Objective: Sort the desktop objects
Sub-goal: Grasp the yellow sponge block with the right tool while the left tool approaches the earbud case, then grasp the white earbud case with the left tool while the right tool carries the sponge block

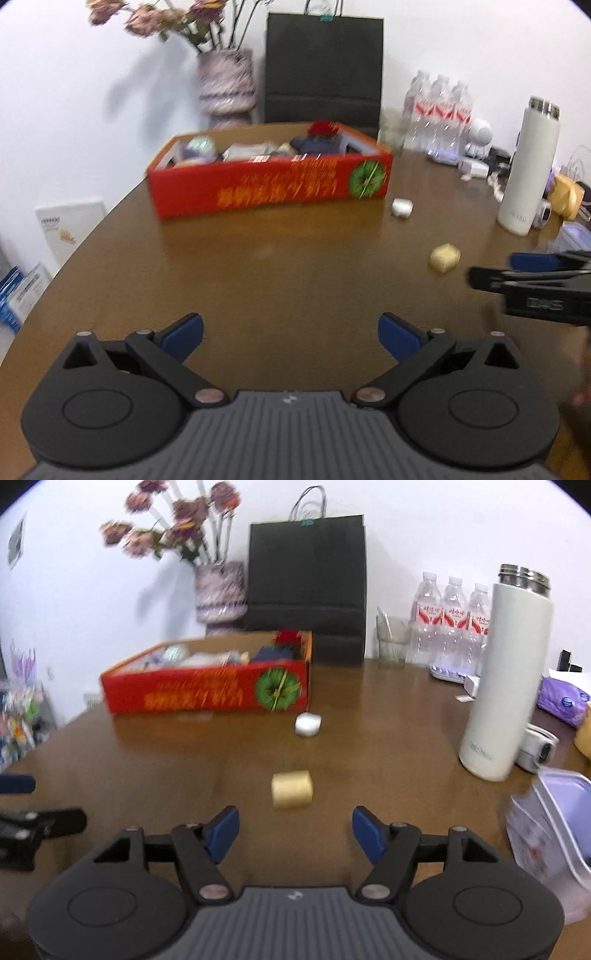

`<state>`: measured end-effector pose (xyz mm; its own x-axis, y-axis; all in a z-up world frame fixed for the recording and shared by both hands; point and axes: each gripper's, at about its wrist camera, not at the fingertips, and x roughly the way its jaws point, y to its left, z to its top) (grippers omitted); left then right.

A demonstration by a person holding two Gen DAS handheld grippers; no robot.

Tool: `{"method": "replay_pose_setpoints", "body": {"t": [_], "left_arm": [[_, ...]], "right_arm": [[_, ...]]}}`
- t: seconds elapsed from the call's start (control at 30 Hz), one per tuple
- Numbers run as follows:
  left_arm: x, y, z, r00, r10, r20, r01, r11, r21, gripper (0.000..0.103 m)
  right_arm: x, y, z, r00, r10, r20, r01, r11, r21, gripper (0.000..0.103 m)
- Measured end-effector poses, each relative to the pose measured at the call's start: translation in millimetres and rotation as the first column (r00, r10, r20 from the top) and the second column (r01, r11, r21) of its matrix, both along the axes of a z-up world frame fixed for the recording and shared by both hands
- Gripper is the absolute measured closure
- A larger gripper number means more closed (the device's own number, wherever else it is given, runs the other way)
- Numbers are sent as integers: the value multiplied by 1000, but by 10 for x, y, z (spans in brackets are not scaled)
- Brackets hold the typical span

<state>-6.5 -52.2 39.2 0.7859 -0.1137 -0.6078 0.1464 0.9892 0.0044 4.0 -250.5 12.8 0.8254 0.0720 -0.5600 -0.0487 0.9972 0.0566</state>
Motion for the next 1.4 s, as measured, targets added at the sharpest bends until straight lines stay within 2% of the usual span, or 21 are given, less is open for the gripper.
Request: {"method": "replay_pose_setpoints", "body": {"t": [0.1,0.17,0.23,0.3,0.33,0.43,0.53,0.63,0.73,0.83,0.9,0.93,0.97,1.0,1.07,1.13,1.2,1.3,1.4], "left_arm": [[256,-95,59,1000,-8,-30,7,999,-38,0],[368,-157,89,999,-27,-19,26,999,-46,0],[502,-230,111,999,-45,5,45,999,-24,0],[662,-297,122,996,-84,15,84,996,-17,4],[779,-352,113,994,-111,10,111,993,-26,6],[1171,-544,24,989,-142,-42,139,989,-58,21],[1516,-857,-107,986,-152,-74,150,988,-34,33],[1743,-1115,-184,978,-197,-74,195,980,-31,32],[1897,-1280,-239,967,-236,-91,230,970,-76,26],[2012,-1422,-304,971,-218,-100,213,975,-56,33],[2024,-1473,-336,974,-206,-91,203,978,-45,39],[2017,-1499,-342,972,-217,-84,215,976,-34,46],[2009,-1522,-348,973,-218,-76,218,976,-17,64],[2004,-1540,-350,975,-212,-67,212,977,-5,75],[1986,-1542,-346,970,-233,-64,233,972,-9,76],[1907,-1532,-341,966,-250,-60,251,968,17,76],[1752,-1442,-291,973,-227,-42,228,973,28,76],[1384,-1089,-143,988,-152,-7,152,988,-26,76],[1001,-729,9,998,-53,44,54,998,-39,76]], "right_arm": [[333,-16,-48,1000,23,-22,-22,999,33,41],[484,21,-92,998,54,-44,-54,998,17,50],[595,63,-149,995,63,-74,-64,998,-9,65],[646,80,-184,995,74,-72,-76,997,-33,73],[667,59,-177,995,65,-76,-68,997,-37,73],[675,-121,-126,998,42,-46,-41,999,13,73],[671,-333,-78,1000,-31,-6,31,999,41,74],[622,-520,-50,996,-81,24,78,991,104,74],[596,-610,-27,993,-114,39,108,985,135,74],[550,-624,12,989,-131,67,121,984,131,74],[516,-665,32,987,-145,76,131,978,161,73],[504,-684,43,986,-149,80,133,976,174,74],[488,-693,58,985,-149,85,131,974,185,74],[483,-696,71,985,-146,89,127,974,190,74],[490,-682,80,986,-138,93,118,975,189,74],[505,-669,79,986,-137,91,119,975,185,74],[513,-669,79,986,-142,90,124,975,182,74],[510,-630,68,988,-131,83,115,978,171,74],[500,-523,57,992,-96,84,84,987,133,74]]}}
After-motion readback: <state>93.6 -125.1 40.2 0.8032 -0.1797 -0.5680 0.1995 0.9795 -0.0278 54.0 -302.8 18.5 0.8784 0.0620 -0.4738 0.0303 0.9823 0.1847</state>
